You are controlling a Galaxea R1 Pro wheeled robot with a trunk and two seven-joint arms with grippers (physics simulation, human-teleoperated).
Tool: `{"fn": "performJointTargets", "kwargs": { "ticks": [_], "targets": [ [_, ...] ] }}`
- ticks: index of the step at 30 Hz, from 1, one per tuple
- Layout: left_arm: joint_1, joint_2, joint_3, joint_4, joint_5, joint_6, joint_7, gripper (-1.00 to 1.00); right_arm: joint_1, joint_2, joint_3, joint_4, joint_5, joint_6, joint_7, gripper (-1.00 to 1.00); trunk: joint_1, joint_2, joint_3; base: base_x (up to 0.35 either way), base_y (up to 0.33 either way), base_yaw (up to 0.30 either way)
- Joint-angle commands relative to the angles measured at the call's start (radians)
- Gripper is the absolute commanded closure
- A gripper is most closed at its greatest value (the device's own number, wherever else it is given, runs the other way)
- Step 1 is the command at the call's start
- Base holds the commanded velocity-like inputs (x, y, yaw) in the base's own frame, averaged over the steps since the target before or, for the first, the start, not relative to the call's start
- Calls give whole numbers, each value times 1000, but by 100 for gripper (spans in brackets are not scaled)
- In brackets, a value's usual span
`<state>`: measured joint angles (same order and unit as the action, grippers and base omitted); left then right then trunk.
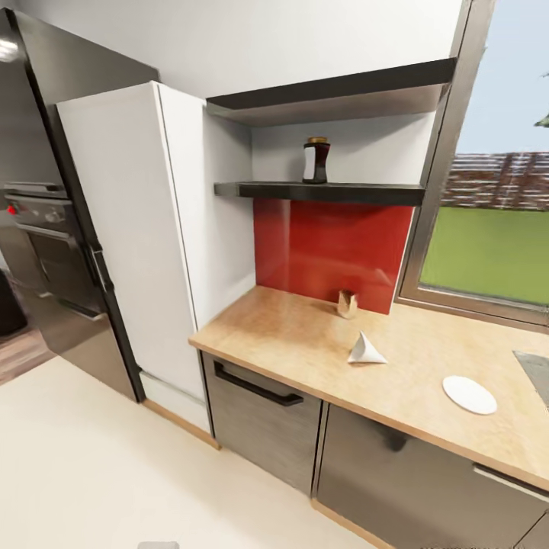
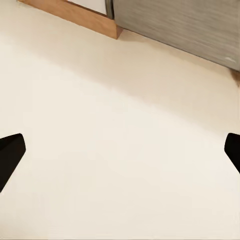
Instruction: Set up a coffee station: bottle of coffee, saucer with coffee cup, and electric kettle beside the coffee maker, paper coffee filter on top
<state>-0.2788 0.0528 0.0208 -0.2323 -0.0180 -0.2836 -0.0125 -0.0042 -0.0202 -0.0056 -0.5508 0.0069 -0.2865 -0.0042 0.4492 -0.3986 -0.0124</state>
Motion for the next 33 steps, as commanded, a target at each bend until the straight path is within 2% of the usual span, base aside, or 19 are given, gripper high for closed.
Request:
{"fn": "performJointTargets", "kwargs": {
  "ticks": [1,33],
  "targets": [
    [0,0,2,1,-2,-3,-1,-100,0,0,-1,0,1,-2,0,-100,1,-1,-1,176,293,-285],
    [0,-1,2,1,-2,-3,-1,-100,0,0,-1,0,1,-2,0,-100,1,-1,-1,153,302,-286]
  ]
}}
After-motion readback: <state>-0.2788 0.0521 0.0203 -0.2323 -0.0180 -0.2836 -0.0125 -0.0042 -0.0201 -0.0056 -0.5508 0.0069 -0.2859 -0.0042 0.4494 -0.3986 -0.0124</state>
